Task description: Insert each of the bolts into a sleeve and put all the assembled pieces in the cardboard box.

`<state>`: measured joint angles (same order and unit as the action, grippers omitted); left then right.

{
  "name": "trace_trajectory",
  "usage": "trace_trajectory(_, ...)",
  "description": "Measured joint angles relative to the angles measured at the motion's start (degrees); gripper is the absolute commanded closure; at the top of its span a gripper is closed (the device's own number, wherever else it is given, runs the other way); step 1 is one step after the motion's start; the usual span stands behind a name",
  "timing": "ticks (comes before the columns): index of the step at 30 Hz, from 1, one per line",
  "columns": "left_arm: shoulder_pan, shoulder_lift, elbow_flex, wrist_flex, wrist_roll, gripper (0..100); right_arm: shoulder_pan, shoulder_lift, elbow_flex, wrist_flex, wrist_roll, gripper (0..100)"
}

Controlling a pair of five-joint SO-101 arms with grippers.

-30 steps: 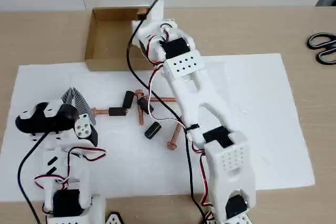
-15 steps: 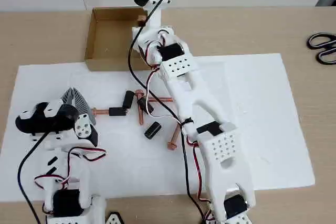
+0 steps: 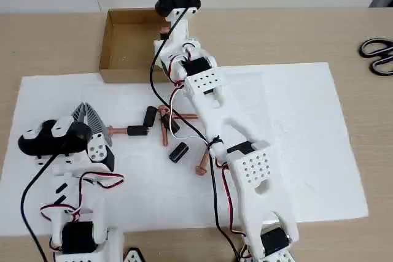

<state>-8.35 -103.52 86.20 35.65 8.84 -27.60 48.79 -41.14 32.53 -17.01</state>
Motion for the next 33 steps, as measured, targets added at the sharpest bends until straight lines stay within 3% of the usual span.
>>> trace_trajectory(5, 0.00, 0.00, 0.00, 0.00, 0.00, 99, 0.09, 0.62, 0.00, -2.37, 0.00, 98.0)
trace_trajectory(10, 0.00, 0.00, 0.00, 0.00, 0.00, 99, 0.00, 1.76, -0.09, -2.55, 0.00, 86.8)
trace_trajectory(28, 0.00, 0.00, 0.00, 0.00, 0.00, 99, 0.53, 1.67, -1.14, -2.55, -0.09, 90.2)
trace_trajectory(33, 0.00, 0.00, 0.00, 0.00, 0.00, 99, 1.32, 0.62, -6.51, 9.23, 4.13, 90.2)
